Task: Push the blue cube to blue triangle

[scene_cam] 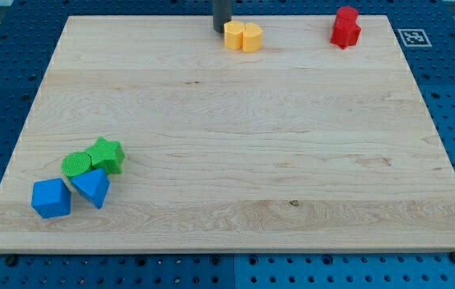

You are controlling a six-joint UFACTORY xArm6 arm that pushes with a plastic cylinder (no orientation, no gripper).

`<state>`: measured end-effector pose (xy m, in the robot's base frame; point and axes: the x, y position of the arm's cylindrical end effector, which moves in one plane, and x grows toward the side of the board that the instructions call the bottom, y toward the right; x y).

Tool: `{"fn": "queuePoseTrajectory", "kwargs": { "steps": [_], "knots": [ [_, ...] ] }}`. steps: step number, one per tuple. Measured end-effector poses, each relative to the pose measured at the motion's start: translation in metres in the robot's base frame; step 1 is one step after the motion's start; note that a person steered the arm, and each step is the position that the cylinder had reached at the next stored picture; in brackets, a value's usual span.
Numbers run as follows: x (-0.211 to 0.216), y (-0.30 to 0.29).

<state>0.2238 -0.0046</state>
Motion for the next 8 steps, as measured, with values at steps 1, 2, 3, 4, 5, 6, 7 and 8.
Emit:
{"fn": "queuePoseTrajectory", "kwargs": {
  "steps": [1,2,3,4,5,6,7,8],
  "knots": [
    [0.001,0.028],
    [0.007,0.058],
    [0.019,0.079],
    [0.033,0.092],
    [0.048,0.092],
    [0.066,0.092],
    [0.077,0.092],
    [0.077,0.090]
  ]
}}
